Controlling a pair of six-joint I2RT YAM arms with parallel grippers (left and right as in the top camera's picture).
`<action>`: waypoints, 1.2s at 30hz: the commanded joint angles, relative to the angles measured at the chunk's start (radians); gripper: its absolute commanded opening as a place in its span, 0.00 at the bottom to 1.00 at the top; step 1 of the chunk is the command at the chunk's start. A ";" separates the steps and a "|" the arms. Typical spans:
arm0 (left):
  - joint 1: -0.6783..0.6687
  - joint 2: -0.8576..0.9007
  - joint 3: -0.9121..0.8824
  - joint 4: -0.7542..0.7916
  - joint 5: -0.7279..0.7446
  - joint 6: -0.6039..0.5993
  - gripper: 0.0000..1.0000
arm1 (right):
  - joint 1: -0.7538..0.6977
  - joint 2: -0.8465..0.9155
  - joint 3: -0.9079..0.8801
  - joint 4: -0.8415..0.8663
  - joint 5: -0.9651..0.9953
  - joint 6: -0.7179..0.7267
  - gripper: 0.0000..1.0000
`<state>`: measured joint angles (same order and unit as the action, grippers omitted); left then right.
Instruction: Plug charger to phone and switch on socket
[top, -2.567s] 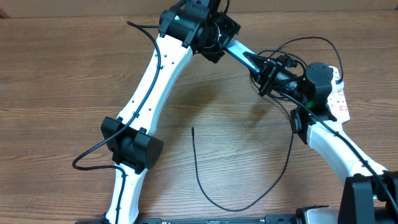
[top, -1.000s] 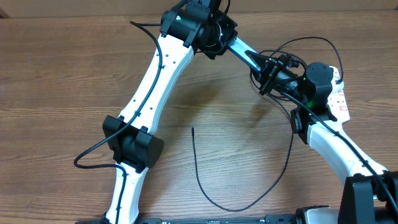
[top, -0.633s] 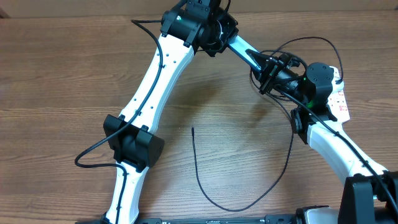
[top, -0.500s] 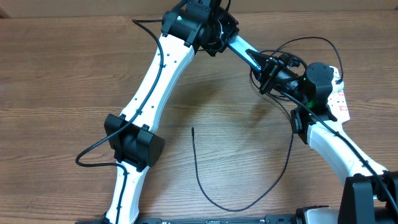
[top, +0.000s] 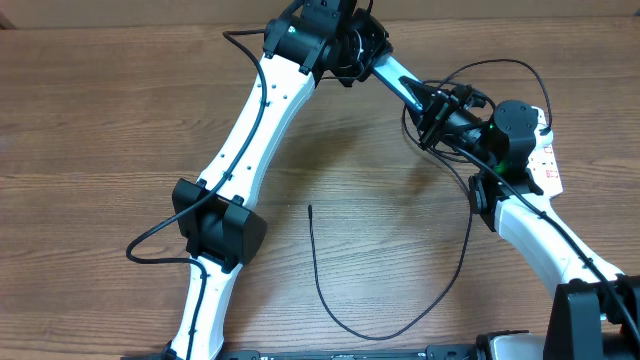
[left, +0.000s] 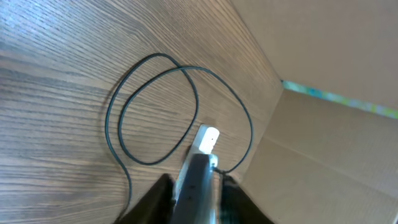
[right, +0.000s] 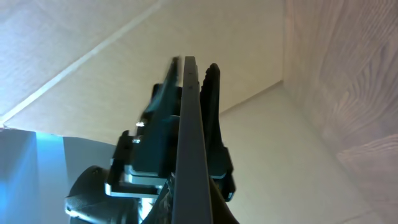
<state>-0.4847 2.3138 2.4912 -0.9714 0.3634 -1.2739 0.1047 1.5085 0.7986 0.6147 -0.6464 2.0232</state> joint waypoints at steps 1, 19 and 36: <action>-0.007 0.022 -0.005 0.013 0.030 0.041 0.17 | 0.011 -0.007 0.026 0.013 -0.039 0.138 0.04; -0.006 0.022 -0.005 0.049 0.075 0.071 0.12 | 0.011 -0.007 0.026 0.020 -0.017 0.138 0.04; -0.006 0.022 -0.005 0.049 0.076 0.070 0.14 | 0.011 -0.007 0.026 0.020 -0.017 0.138 0.21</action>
<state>-0.4774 2.3260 2.4912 -0.9211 0.4232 -1.2411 0.1062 1.5085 0.7986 0.6235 -0.6319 2.0235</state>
